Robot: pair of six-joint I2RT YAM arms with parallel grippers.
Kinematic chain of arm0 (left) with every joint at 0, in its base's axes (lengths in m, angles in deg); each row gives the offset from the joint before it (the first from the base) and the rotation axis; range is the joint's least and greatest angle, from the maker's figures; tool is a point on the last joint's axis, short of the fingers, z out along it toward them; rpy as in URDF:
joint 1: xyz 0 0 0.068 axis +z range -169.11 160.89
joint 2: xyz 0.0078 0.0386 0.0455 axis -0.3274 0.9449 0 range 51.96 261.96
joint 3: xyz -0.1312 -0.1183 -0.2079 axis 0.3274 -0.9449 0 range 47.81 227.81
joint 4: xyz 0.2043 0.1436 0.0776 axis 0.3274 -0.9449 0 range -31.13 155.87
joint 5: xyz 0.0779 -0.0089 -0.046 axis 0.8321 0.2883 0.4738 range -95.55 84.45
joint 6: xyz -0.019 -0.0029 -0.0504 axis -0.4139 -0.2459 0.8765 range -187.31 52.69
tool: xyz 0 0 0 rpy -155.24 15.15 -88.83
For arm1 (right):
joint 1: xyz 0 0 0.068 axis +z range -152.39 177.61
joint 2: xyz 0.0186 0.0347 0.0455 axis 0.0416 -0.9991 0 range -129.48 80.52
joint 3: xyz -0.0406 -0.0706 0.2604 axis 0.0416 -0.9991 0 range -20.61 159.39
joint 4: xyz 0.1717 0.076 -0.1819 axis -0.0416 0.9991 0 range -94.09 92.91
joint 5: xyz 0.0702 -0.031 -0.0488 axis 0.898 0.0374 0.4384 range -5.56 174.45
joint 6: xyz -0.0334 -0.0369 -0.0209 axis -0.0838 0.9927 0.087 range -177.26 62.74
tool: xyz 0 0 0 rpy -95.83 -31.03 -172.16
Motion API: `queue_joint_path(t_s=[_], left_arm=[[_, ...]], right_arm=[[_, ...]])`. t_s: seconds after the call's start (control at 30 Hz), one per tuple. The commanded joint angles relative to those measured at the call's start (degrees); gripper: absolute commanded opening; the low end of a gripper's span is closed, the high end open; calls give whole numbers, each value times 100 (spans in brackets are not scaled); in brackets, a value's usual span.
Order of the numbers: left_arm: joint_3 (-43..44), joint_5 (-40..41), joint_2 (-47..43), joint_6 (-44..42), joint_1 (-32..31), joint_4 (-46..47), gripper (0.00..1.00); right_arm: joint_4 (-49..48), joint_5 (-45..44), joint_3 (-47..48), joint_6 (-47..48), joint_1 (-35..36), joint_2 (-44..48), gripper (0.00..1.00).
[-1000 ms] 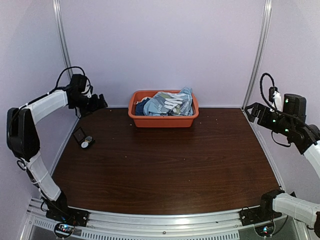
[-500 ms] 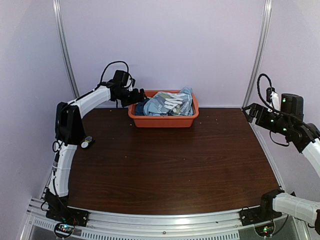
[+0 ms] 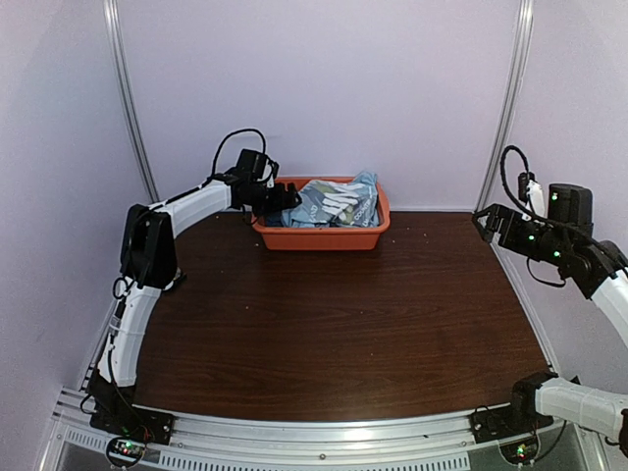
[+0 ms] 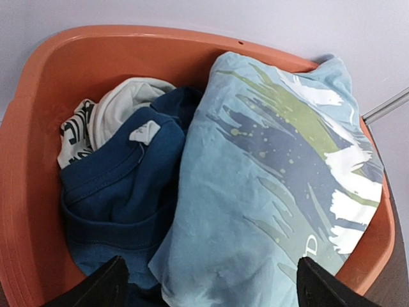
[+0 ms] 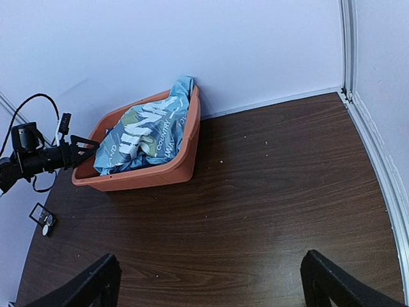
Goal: Pin the brooch onto the clothing
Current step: Pick up the crumpled clothing from the bin.
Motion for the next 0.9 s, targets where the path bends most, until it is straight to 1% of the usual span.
queue_joint_path(t_s=[0.0, 0.2, 0.3, 0.4, 0.43, 0.47, 0.53, 0.67, 0.7, 0.73, 0.83, 0.87], left_arm=[[2, 185, 234, 57, 10, 320, 92], [26, 147, 415, 103, 0, 464, 85], [20, 126, 471, 140, -9, 538, 77], [4, 6, 509, 199, -10, 674, 65], [2, -43, 511, 226, -10, 726, 59], [6, -86, 507, 258, -10, 768, 51], [15, -217, 498, 312, -10, 860, 32], [42, -354, 378, 431, -51, 1001, 9], [72, -379, 330, 447, -68, 1005, 5], [96, -395, 287, 457, -98, 1018, 2], [142, -431, 84, 489, -165, 1019, 2], [143, -437, 12, 515, -187, 1026, 0]], right_arm=[[-48, 62, -53, -2, 67, -40, 100], [-32, 42, -34, 4, 105, -71, 100], [-44, 34, -48, 2, 106, -74, 100], [-47, 22, -52, 2, 126, -89, 100], [-49, 24, -52, 2, 125, -91, 100], [-55, 26, -52, 2, 134, -101, 100], [-60, 25, -56, 2, 143, -103, 100], [-83, 22, -87, -15, 161, -110, 100], [-81, 21, -83, -15, 165, -111, 100], [-84, 22, -75, -23, 172, -112, 100], [-106, 39, -76, -60, 191, -88, 100], [-129, 34, -97, -85, 196, -83, 100]])
